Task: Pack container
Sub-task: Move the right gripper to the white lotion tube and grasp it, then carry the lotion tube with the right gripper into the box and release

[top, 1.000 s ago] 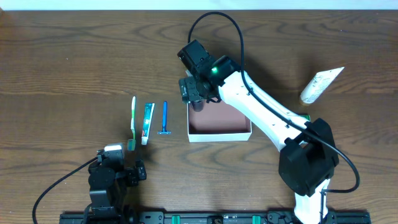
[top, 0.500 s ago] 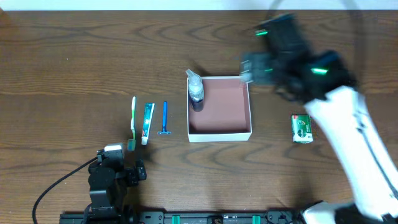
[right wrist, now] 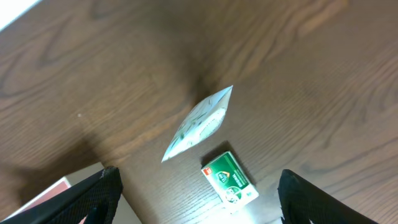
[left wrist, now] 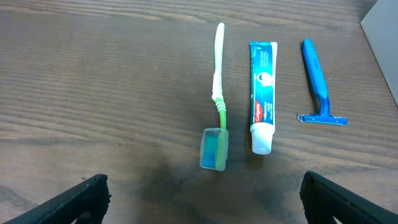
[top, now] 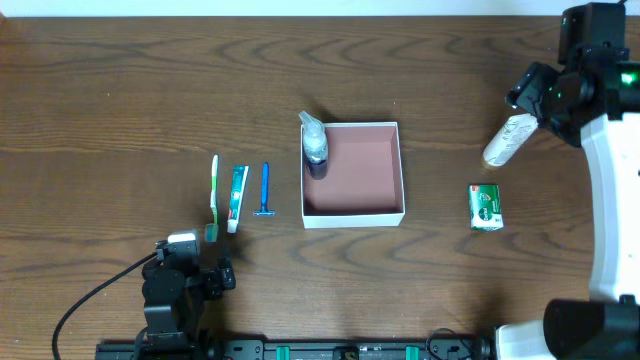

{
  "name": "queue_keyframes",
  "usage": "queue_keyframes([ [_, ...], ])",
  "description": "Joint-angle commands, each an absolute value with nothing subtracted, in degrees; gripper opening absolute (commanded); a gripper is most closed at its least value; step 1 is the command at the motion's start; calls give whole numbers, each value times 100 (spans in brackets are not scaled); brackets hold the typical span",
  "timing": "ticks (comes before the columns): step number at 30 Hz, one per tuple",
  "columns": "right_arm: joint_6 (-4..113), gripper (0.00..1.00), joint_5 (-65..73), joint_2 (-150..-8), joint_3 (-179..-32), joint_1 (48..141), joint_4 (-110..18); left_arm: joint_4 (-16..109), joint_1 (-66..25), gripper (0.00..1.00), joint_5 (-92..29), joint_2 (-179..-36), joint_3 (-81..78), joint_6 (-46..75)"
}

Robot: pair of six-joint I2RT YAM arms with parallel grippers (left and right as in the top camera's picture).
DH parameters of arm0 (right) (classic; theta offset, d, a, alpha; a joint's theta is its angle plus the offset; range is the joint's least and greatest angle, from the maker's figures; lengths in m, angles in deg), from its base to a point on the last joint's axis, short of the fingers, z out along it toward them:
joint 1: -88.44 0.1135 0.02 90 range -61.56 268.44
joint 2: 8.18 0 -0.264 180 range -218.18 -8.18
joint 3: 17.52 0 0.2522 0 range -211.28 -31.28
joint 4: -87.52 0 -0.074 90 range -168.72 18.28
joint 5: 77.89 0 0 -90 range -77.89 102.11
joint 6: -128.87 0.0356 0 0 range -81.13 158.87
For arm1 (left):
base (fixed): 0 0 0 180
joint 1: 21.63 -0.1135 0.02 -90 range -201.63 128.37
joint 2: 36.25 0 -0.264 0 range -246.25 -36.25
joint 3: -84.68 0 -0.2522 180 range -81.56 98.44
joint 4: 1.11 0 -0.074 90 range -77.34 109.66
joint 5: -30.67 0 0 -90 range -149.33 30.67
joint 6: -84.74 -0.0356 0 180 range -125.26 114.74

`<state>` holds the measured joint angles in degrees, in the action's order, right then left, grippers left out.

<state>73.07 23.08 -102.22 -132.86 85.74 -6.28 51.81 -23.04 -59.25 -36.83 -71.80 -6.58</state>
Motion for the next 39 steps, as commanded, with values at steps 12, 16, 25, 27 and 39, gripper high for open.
queue_keyframes([
  [12, 7676, 47, 1643, -11302, -13242, 8497, -715, 5199, -2332, 98, -5866, -3648, -7254, -689],
  [16, 7648, 16, 1658, -11258, -13242, 8502, -678, 5199, -2332, 98, -5866, -3648, -7254, -686],
  [25, 6688, 1, 1661, -11022, -13246, 8930, -501, 5199, -2332, 98, -5866, -3648, -7254, -689],
  [27, 6549, 1, 1678, -10825, -13277, 9206, -505, 5199, -2332, 98, -5866, -3648, -7254, -689],
  [39, 6295, 1, 1877, -9706, -14416, 11101, -289, 5199, -2332, 98, -5866, -3648, -7254, -689],
])
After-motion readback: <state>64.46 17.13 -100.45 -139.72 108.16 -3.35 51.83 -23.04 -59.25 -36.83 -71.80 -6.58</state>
